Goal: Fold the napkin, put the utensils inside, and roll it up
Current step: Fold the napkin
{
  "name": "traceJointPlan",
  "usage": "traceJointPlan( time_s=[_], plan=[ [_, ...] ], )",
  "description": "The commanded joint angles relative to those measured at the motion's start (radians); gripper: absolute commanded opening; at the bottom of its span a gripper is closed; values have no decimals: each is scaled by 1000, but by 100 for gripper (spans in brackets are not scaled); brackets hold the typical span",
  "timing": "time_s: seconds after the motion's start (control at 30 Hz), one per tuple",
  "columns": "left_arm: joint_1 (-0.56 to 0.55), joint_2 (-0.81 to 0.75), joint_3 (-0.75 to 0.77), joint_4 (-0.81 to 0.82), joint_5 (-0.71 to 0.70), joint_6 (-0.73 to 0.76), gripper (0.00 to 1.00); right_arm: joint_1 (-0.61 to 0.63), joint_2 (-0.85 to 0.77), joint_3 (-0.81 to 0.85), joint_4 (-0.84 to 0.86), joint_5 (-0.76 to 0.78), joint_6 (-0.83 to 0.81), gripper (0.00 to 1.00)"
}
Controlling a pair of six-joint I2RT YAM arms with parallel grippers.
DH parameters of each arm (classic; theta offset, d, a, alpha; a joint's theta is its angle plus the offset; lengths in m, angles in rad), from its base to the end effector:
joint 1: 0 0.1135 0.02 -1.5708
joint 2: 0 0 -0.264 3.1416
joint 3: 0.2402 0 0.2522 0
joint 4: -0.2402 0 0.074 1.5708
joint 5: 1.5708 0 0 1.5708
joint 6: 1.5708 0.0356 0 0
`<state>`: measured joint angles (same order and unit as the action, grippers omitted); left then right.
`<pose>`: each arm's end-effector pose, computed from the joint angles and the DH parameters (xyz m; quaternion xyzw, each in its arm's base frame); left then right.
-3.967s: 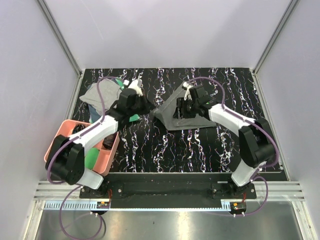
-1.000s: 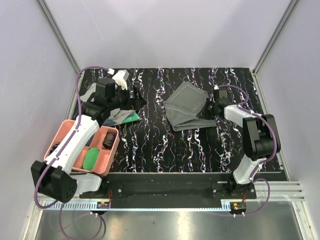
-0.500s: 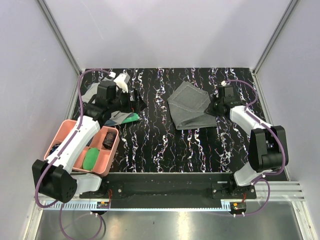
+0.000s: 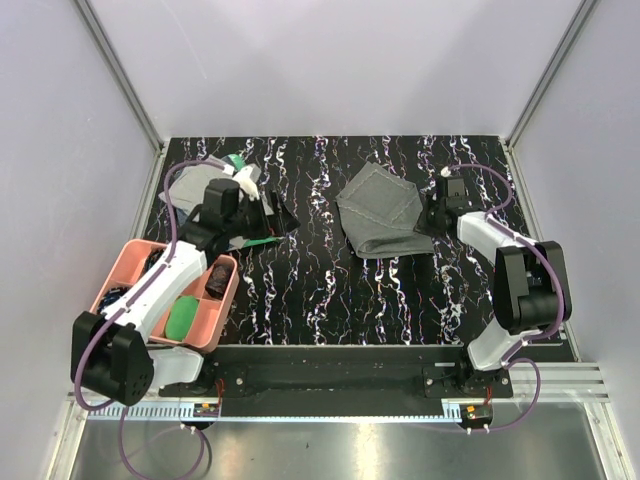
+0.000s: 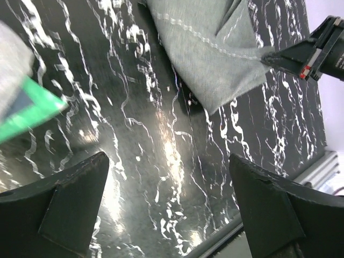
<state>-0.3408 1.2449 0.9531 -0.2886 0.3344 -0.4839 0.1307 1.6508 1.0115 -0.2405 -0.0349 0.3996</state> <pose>0.2575 -0.1037 0.2916 0.0169 0.8710 -0.3219 0.3706 0.3402 0.0460 0.1942 0.1203 0.9331 0.1046 0.3225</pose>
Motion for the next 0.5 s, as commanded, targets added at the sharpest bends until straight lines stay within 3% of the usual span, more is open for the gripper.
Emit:
traceJointPlan(
  time_s=[0.0, 0.23, 0.47],
  plan=[
    [-55, -7, -54, 173, -1, -111, 96, -5, -9, -54, 128, 20, -50, 0],
    [-138, 88, -85, 285, -11, -185, 95, -6, -92, -97, 197, 30, -90, 0],
    [-191, 220, -54, 423, 14, -249, 93, -5, -74, -105, 204, 50, -79, 0]
  ],
)
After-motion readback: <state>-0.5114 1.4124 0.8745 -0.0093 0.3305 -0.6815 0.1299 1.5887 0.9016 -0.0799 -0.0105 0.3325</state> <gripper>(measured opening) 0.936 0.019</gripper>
